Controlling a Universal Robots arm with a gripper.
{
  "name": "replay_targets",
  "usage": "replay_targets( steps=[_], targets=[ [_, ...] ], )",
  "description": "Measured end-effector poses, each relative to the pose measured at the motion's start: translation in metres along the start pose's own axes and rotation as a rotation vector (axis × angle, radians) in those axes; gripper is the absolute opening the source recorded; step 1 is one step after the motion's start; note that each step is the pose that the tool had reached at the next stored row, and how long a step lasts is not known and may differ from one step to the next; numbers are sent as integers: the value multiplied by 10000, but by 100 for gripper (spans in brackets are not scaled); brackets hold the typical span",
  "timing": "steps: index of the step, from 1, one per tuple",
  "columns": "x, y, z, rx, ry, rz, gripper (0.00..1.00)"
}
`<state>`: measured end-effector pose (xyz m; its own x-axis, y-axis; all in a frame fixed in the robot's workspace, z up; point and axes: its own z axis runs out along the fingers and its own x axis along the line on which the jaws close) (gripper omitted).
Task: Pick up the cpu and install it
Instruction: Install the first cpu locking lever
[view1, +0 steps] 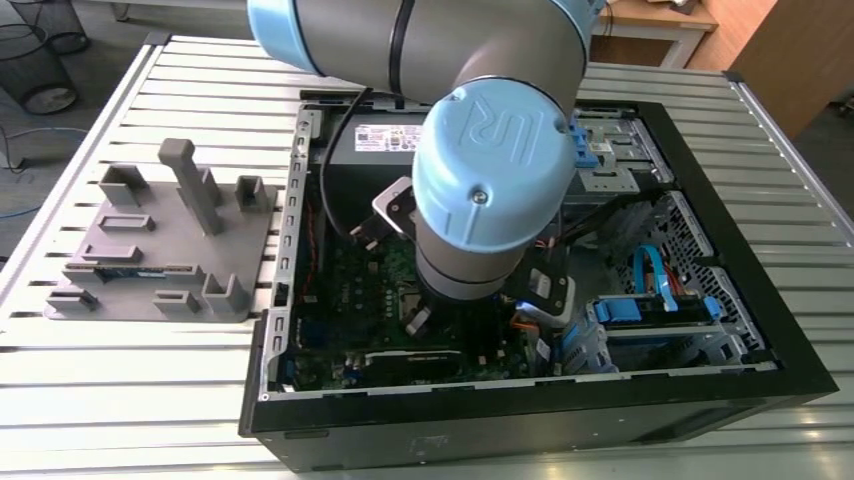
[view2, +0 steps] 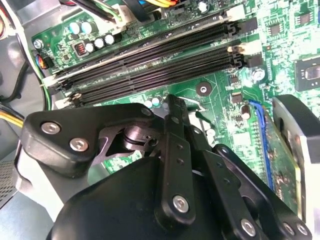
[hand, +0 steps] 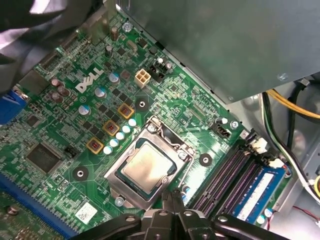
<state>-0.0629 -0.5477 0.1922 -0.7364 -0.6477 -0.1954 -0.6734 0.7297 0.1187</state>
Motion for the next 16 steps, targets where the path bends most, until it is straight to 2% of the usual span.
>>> replay_targets(
  steps=[5, 6, 9, 10, 13, 14, 16],
  targets=[
    [-2, 1, -9, 1, 2, -1, 11],
    [-3, -1, -9, -22, 28, 5, 11],
    [-9, -6, -7, -303, 351, 102, 11],
    [-9, -6, -6, -366, 418, 123, 11],
    [-9, -7, -5, -414, 472, 139, 11],
    [-12, -9, -3, -454, 516, 152, 11],
    [-18, -18, 0, -615, 699, 208, 11]
  ],
)
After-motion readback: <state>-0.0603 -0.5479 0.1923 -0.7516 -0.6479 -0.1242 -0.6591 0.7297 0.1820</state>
